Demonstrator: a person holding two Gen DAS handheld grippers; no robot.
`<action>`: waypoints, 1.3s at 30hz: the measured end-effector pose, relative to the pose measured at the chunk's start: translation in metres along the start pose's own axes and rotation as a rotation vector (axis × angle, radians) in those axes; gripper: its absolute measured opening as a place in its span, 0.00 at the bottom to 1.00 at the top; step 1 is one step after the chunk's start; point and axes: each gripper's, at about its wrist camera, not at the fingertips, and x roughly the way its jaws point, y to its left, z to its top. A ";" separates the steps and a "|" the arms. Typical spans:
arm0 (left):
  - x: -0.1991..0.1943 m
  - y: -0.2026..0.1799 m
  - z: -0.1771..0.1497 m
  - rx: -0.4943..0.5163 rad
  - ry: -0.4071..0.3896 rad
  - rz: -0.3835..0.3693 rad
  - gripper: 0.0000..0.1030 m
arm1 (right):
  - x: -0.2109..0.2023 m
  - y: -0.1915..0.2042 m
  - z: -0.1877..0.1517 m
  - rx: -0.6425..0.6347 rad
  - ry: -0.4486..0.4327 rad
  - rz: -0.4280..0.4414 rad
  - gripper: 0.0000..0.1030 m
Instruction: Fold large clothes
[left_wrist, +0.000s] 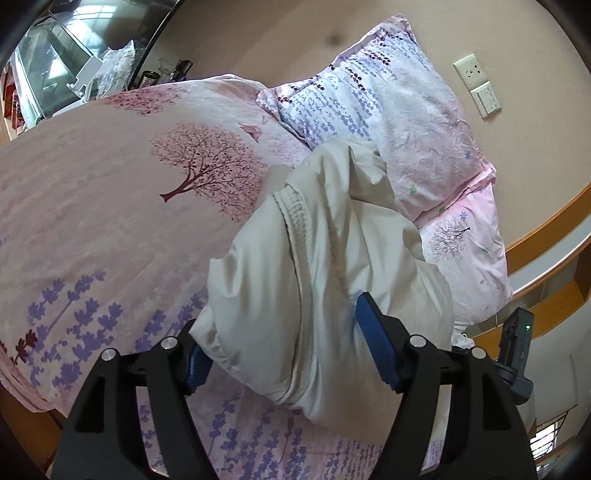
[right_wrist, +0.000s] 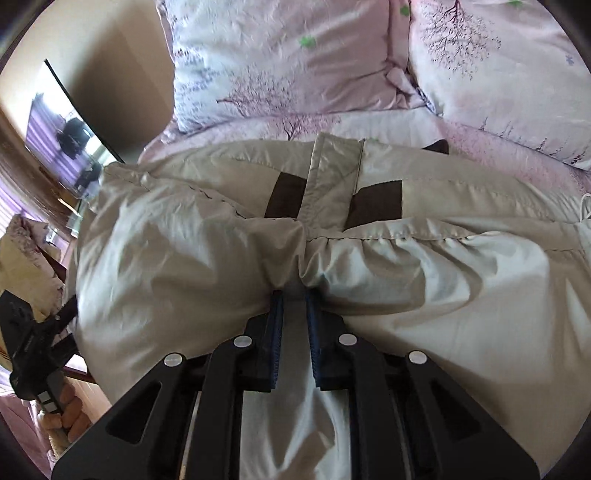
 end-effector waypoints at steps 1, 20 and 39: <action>0.001 -0.001 0.000 0.000 0.000 -0.004 0.68 | 0.002 0.000 0.001 -0.003 0.008 -0.003 0.14; -0.005 -0.018 0.012 0.026 -0.055 -0.030 0.44 | -0.009 -0.003 0.004 0.013 0.006 0.047 0.14; -0.028 -0.102 0.014 0.262 -0.157 -0.210 0.35 | 0.039 -0.003 0.010 0.026 0.138 0.053 0.14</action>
